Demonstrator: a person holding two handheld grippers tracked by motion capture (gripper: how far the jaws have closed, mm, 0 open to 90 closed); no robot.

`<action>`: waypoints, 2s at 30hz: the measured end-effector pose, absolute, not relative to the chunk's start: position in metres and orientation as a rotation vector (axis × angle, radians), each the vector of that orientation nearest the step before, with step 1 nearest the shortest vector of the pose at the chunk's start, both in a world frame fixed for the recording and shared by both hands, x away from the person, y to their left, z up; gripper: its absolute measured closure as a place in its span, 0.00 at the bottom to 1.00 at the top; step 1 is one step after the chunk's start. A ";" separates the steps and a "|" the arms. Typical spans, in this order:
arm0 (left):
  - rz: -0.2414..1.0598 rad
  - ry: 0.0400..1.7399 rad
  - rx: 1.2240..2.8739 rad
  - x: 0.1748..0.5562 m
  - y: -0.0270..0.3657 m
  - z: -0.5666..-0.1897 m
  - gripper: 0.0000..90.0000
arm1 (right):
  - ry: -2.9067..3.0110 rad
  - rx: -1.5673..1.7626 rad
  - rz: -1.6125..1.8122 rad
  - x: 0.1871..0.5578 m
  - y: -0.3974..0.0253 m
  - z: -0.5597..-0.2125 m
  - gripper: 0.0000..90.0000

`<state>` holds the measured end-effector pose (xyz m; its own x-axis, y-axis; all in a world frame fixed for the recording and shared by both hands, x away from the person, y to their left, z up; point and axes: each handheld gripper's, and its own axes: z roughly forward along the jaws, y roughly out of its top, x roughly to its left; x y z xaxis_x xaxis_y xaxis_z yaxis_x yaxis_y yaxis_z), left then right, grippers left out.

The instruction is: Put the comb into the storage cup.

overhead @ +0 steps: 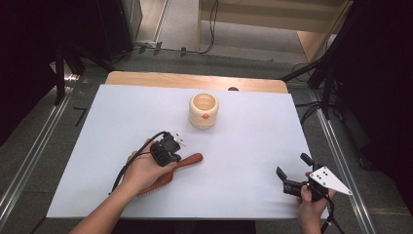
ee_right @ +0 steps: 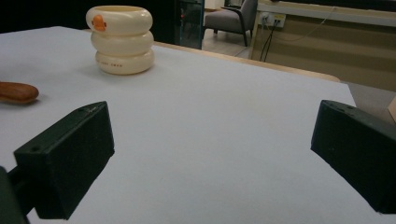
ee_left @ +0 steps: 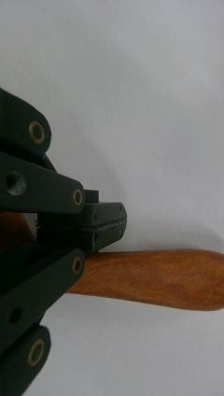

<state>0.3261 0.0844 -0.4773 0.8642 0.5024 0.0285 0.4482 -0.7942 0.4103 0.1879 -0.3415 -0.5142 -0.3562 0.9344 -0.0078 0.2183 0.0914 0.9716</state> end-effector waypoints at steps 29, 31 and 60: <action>0.197 0.585 2.389 0.296 0.114 -0.458 0.55 | 1.678 1.149 1.314 0.188 -0.342 -0.513 0.00; 0.248 0.597 2.321 0.294 0.124 -0.455 0.47 | 1.677 1.149 1.315 0.188 -0.342 -0.513 0.00; 0.550 0.740 1.769 0.254 0.240 -0.456 0.00 | 1.700 1.125 1.338 0.190 -0.342 -0.508 0.00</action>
